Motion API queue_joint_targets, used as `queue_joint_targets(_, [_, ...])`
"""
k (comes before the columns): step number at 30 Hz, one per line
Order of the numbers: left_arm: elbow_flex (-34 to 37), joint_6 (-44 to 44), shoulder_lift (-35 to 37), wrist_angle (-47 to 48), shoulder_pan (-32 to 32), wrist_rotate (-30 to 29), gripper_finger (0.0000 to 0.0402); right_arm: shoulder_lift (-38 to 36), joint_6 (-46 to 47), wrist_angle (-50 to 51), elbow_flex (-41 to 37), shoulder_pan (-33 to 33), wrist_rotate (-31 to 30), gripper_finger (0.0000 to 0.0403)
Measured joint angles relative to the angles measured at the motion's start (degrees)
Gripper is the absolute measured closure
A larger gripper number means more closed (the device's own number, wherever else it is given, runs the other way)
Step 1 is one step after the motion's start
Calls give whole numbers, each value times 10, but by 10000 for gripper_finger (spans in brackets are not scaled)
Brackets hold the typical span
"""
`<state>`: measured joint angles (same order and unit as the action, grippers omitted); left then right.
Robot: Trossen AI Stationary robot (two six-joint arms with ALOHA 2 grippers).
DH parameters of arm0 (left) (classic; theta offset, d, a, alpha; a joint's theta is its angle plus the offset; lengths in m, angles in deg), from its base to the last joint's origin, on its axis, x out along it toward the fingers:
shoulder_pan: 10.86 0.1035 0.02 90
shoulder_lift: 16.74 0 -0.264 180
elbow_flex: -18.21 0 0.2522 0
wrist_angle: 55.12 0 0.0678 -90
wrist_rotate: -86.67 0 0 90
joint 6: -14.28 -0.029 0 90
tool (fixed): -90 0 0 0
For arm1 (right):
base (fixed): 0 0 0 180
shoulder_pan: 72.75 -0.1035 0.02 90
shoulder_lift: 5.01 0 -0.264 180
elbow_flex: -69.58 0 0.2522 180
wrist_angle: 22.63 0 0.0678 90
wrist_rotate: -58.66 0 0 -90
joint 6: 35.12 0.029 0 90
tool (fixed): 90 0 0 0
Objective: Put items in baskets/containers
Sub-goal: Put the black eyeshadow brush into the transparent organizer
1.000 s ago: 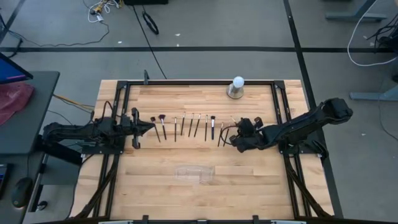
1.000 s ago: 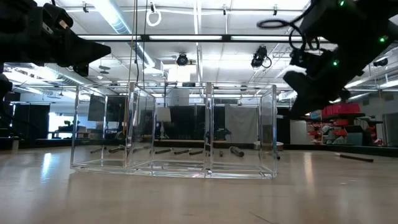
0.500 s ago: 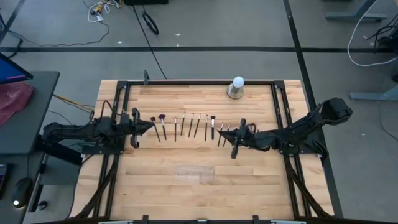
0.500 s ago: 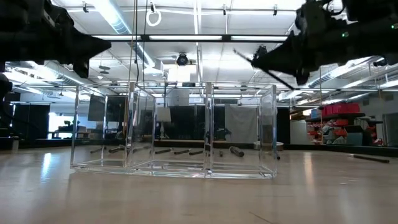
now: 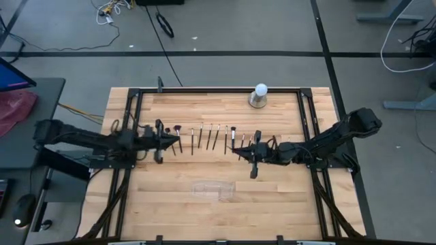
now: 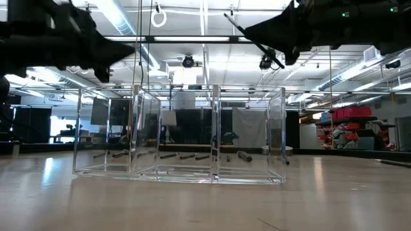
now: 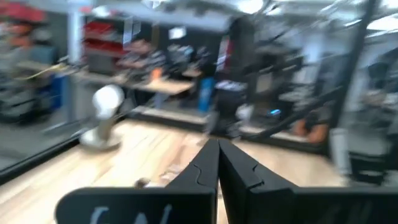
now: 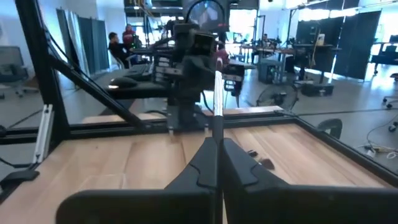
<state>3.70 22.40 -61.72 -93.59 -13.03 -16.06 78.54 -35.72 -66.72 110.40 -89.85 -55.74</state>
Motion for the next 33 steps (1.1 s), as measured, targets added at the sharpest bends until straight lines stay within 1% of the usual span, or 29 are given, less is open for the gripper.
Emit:
queue_joint_targets(4, [-36,-17,-107,-23,1,-64,392,42,-8,0,29,2,0,403])
queue_joint_targets(6, [-59,-26,-147,-22,1,-76,392,62,-15,-3,42,5,0,403])
queue_joint_targets(7, [-75,-31,-170,-22,1,-73,392,71,-18,-9,45,7,0,403])
queue_joint_targets(9, [-106,-54,-208,-22,1,-38,391,92,-22,-40,51,12,0,403])
queue_joint_targets(11, [-141,-76,-248,-23,1,20,384,110,-29,-78,51,16,4,403])
queue_joint_targets(14, [-194,-116,-307,-23,0,102,355,137,-31,-129,51,24,36,403])
queue_joint_targets(16, [-228,-133,-344,-25,0,140,324,151,-31,-156,51,28,62,403])
queue_joint_targets(18, [-259,-144,-375,-25,0,154,289,160,-31,-172,51,28,75,403])
queue_joint_targets(22, [-299,-153,-419,-45,0,156,220,165,-34,-185,51,28,76,403])
queue_joint_targets(25, [-308,-170,-439,-90,-4,174,191,165,-34,-184,51,28,76,403])
queue_joint_targets(28, [-308,-178,-449,-137,-14,196,190,165,-34,-184,51,28,76,403])
queue_joint_targets(30, [-308,-179,-449,-151,-19,206,203,165,-34,-183,51,28,76,403])
queue_joint_targets(33, [-308,-178,-449,-160,-23,205,234,165,-33,-182,51,28,77,402])
